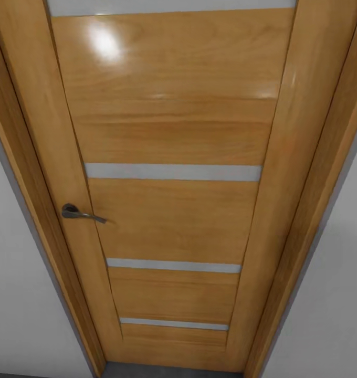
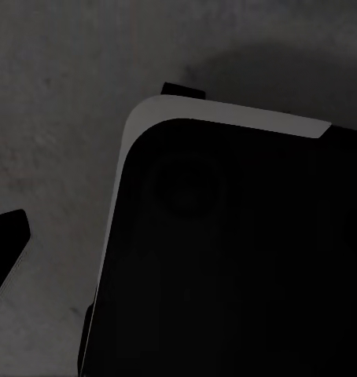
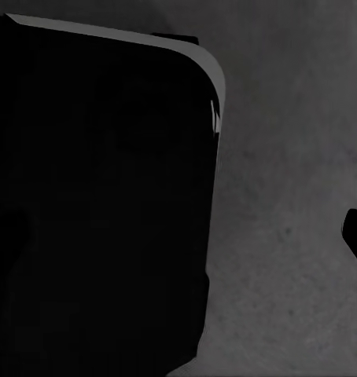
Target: Move the two storage containers from the living room to the garage. In the garage, place one container on the floor and stack the other container on top of it (either order is fine).
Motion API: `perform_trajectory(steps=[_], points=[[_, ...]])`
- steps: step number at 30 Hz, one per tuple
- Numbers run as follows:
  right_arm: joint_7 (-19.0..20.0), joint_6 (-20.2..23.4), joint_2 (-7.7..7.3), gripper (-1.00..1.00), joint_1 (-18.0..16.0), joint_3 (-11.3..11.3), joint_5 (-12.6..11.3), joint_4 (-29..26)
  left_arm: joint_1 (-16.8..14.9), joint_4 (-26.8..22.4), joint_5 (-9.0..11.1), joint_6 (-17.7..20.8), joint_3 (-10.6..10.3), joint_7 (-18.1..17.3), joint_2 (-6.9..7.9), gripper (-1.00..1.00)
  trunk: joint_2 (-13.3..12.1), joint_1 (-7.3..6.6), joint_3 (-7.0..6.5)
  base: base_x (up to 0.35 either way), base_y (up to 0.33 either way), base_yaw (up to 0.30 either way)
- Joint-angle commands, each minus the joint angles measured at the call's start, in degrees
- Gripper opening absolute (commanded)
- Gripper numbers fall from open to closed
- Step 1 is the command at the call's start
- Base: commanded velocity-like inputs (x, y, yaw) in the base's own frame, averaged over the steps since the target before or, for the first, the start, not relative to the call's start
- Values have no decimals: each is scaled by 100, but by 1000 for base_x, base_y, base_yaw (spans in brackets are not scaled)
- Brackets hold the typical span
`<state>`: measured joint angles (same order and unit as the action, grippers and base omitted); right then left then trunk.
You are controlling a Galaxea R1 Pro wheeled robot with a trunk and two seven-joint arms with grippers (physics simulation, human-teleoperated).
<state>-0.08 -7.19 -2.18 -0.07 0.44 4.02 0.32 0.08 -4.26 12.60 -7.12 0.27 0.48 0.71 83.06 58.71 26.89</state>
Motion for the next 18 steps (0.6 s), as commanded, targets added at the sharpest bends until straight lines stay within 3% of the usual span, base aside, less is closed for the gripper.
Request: perform_trajectory(steps=[1, 9, 18], points=[[-1, -23, 0, 100, -1, 0, 41, 4, 1, -4, 23, -9, -1, 5, -1, 100, 2, 2, 4, 161, 137, 0], [-1, -22, 14, 100, -2, -8, 31, 4, 1, -4, 23, -9, -1, 5, -9, 100, 2, 2, 4, 128, 124, -46], [-1, -19, 8, 100, -2, -26, 20, 4, 1, -4, 23, -9, -1, 1, -4, 100, 2, 2, 4, 14, 55, -32]])
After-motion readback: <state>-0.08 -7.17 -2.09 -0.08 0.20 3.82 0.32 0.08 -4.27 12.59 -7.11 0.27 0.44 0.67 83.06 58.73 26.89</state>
